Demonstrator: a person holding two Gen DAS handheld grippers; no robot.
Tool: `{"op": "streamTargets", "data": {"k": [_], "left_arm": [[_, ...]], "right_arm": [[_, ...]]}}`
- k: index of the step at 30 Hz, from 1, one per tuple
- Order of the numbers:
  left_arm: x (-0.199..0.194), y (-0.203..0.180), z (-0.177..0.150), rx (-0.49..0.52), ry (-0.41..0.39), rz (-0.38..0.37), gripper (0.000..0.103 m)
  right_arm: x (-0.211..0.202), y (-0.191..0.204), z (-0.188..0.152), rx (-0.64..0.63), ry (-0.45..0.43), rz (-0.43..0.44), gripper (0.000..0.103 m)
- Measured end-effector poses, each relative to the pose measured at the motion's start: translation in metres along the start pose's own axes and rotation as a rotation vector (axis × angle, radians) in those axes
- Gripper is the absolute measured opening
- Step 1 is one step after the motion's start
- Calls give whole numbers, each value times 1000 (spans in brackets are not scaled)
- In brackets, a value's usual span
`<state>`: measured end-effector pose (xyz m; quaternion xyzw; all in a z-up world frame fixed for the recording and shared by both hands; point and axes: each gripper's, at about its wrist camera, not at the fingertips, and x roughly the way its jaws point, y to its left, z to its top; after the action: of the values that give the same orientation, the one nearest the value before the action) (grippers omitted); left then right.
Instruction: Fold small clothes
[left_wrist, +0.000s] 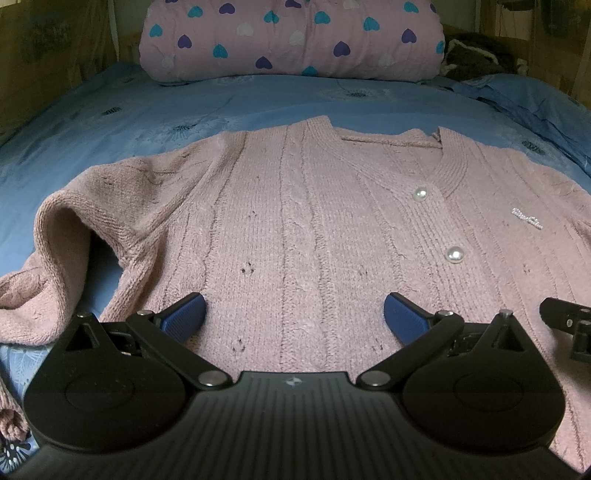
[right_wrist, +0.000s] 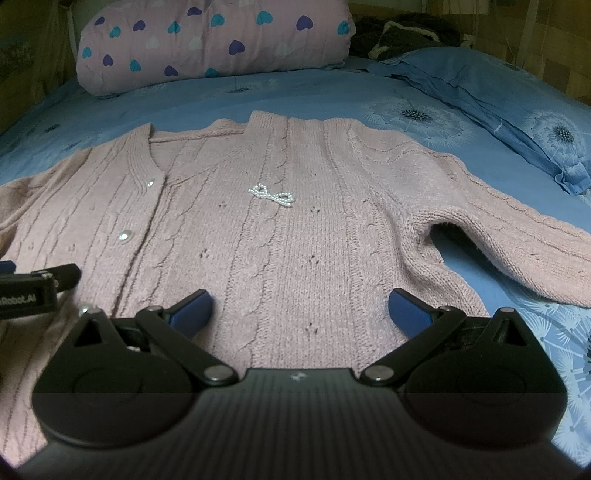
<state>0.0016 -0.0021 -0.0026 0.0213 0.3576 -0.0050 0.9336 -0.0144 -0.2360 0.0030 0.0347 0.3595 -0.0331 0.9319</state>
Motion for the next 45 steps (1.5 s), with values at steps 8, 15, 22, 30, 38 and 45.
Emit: {"op": "streamTargets", "data": {"k": [8, 15, 22, 30, 38, 45], "left_arm": [[-3, 1, 1, -1, 5, -2, 103], [0, 2, 5, 2, 34, -7, 103], [-8, 6, 12, -2, 103, -62, 103], [-24, 20, 10, -25, 123, -131, 103], [-27, 36, 13, -103, 133, -152, 103], [-27, 38, 14, -108, 133, -148, 103]], "right_arm": [[0, 0, 0, 0, -1, 0, 103], [0, 0, 0, -1, 2, -1, 103], [-4, -7, 5, 15, 37, 35, 103], [-45, -55, 20, 174, 19, 134, 103], [-61, -134, 38, 268, -22, -64, 103], [-34, -203, 26, 392, 17, -281, 103]]}}
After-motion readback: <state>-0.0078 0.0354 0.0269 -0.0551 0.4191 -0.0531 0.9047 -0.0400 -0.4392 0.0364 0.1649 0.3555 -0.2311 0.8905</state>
